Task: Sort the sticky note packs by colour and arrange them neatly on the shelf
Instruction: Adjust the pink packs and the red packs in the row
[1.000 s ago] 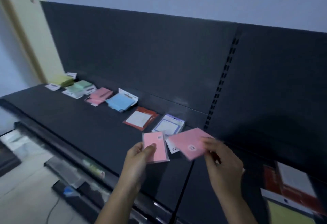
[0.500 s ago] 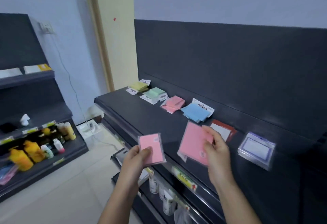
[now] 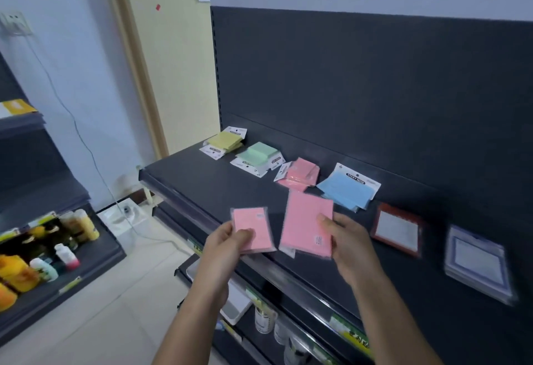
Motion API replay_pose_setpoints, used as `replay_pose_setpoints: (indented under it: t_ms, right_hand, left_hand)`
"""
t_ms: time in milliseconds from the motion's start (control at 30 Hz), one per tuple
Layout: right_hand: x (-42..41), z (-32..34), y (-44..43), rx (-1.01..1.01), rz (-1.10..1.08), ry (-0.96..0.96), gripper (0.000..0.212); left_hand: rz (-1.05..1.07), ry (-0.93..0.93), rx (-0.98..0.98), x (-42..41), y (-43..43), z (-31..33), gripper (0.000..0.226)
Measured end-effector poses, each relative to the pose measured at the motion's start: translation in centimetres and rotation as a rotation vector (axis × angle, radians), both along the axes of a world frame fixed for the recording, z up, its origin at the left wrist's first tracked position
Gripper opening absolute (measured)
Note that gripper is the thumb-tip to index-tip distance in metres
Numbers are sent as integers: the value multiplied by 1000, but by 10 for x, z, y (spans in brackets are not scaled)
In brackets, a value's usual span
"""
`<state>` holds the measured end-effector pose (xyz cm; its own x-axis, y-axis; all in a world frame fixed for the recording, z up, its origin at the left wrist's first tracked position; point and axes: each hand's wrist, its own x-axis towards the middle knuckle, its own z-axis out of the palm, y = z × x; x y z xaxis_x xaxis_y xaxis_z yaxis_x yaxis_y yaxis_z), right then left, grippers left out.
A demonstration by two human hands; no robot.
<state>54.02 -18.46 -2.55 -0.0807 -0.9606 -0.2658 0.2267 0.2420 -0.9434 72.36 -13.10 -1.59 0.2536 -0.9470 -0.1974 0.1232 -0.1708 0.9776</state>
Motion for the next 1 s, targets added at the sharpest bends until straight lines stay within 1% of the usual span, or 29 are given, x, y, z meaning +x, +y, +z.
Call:
replay_pose_setpoints:
  t_ms: [33,200,267,333,433,533,667,733,800,833,867,900,1000]
  right_hand:
    - [3,-2,-12,15,-26,11,7]
    - [15,-5,-85,20,-181,149,15]
    - [16,-1,-116,32,-215,167,20]
    - [16,2,-144,27,-192,198,25]
    - [14,5,-175,-67,-105,284,31]
    - [12,1,-198,-98,-129,402,23]
    - [12,-11,-223,-59,-193,470,9]
    - [14,-19,-232,-58,-211,588,6]
    - [18,-27,-236,-95,-219,853,4]
    - [21,-31,-237,-125,-236,991,6]
    - [25,-35,-238,-151,-263,1091,7]
    - [27,-38,-237,-165,-295,1140,7]
    - [32,-37,-235,-140,-377,1104,19]
  left_hand:
    - [4,-18,-4,3,-11,-1,17]
    - [-25,-108,-17,16,-79,1,15]
    - [-37,-125,-23,19,-110,6,14]
    - [-61,-127,-26,20,-140,11,15]
    - [-132,-107,-14,16,-178,17,18]
    - [-211,-94,-18,8,-208,18,23]
    - [-331,-80,-40,-5,-244,12,30]
    - [-393,-116,-31,-10,-263,4,29]
    - [-466,-161,-31,-13,-280,-4,28]
    - [-499,-198,-36,-15,-288,-9,28]
    - [-521,-275,-53,-17,-295,-15,27]
    - [-525,-391,-89,-18,-302,-19,26]
    - [-453,-795,-256,-18,-317,-31,33]
